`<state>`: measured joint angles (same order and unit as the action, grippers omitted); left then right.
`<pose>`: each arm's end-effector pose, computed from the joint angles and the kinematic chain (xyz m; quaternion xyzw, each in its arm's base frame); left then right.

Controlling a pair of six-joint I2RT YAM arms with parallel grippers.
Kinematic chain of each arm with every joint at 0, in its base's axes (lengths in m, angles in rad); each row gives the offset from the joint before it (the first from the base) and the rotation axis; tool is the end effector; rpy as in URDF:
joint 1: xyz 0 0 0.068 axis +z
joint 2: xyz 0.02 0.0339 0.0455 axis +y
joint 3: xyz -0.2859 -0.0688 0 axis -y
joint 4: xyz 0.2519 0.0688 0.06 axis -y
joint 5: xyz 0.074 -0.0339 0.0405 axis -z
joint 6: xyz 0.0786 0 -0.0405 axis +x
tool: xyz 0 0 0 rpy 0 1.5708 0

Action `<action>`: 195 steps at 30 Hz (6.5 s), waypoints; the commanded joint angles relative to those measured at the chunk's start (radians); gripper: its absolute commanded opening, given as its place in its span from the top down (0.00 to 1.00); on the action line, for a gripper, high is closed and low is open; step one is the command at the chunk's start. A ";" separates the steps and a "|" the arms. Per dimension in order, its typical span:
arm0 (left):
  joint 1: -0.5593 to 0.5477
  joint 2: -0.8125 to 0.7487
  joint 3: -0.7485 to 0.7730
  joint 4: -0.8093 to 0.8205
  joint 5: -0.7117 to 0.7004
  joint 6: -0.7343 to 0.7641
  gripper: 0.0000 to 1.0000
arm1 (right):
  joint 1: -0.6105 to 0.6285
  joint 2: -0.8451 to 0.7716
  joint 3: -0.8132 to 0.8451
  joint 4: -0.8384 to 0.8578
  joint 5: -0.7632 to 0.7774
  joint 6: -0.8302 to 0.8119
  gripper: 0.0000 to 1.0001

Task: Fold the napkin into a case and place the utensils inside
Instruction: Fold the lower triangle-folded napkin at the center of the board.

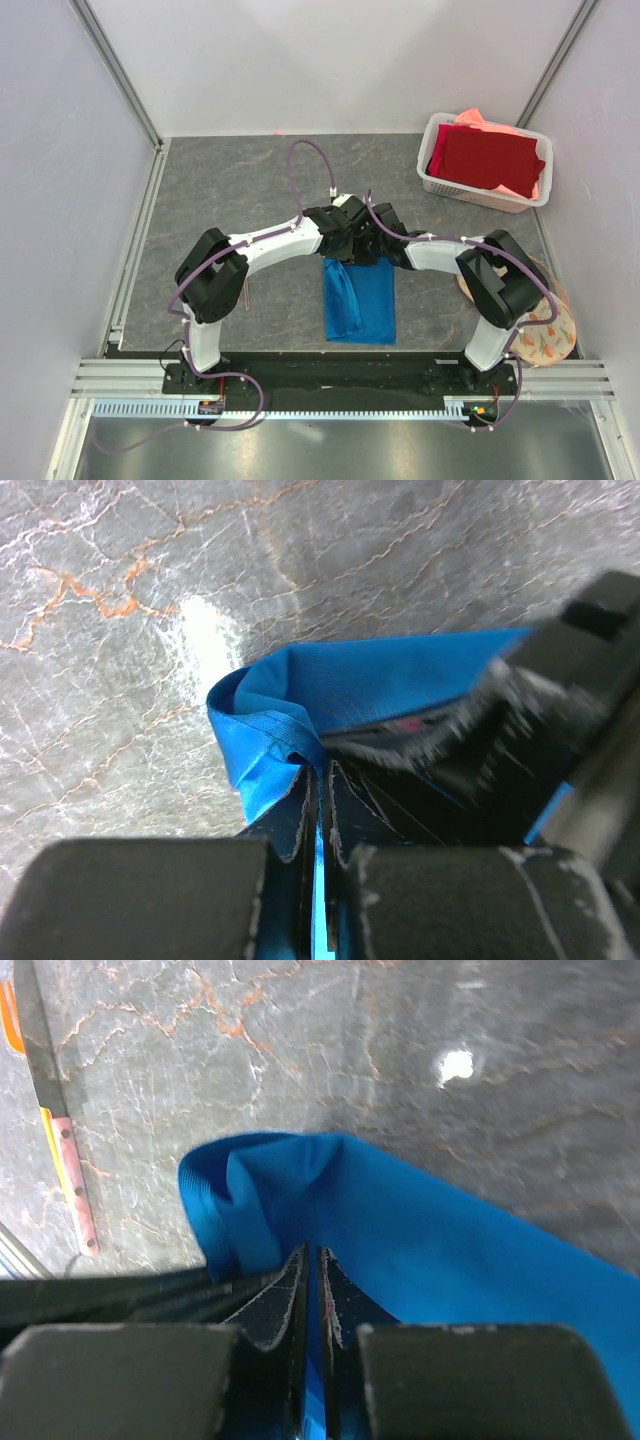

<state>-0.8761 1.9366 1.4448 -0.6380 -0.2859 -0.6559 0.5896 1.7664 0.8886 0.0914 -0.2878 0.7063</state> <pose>0.2964 -0.3211 0.1793 0.0752 0.9634 -0.0499 0.2524 0.3102 0.2344 0.1328 -0.0014 0.9162 0.3340 0.2216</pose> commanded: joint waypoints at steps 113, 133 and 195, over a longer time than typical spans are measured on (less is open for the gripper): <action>0.015 0.110 0.078 0.046 0.120 -0.088 0.98 | 0.470 -0.739 -0.645 -0.005 0.282 0.435 1.00; 0.040 0.082 0.085 0.047 0.105 -0.100 0.97 | 0.469 -0.722 -0.605 -0.151 0.378 0.361 1.00; 0.192 0.251 0.241 0.086 0.221 0.094 0.98 | 0.398 -0.725 -0.501 -0.351 0.486 0.216 0.92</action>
<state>-0.7105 2.1712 1.6527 -0.5819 -0.0338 -0.6121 0.9852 1.0519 0.3794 -0.2050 0.2058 0.9302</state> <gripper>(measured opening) 0.025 0.071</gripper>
